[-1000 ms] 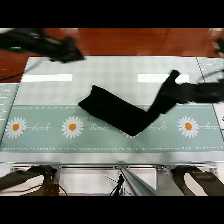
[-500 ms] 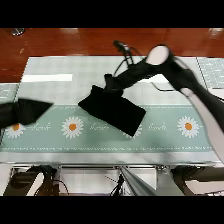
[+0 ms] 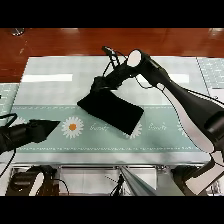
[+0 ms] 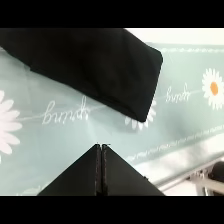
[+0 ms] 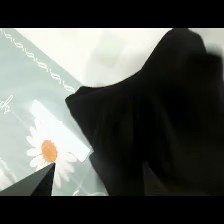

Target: Fold the shirts.

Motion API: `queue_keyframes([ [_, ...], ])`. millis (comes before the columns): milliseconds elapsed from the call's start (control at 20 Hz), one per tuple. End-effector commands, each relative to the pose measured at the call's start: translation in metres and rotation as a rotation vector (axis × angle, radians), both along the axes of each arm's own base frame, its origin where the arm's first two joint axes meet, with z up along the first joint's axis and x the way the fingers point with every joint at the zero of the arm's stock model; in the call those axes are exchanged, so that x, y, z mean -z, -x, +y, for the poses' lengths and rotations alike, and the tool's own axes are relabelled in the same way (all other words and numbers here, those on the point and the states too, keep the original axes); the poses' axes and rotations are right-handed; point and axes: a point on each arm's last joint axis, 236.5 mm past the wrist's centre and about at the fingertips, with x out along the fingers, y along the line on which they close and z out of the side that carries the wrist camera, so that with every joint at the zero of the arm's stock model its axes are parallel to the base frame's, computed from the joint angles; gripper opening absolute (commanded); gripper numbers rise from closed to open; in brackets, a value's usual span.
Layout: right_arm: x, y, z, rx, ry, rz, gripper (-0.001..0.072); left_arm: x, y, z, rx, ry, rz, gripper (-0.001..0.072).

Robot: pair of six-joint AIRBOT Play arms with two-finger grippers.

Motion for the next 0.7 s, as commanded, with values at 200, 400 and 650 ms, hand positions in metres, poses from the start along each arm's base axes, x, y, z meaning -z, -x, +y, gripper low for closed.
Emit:
queue_keyframes([
  [200,-0.075,0.015,-0.157,0.016,0.185,0.026,0.0629,-0.010,-0.038,0.016,-0.122,0.014,-0.101,0.0020],
  [400,-0.108,0.032,-0.284,0.370,0.333,-0.160,0.0629,-0.006,-0.039,0.019,-0.127,-0.003,-0.094,0.0020],
  [650,0.006,0.097,-0.305,0.939,0.042,-0.020,0.0616,0.011,-0.037,0.019,-0.125,-0.003,-0.054,0.0021],
])
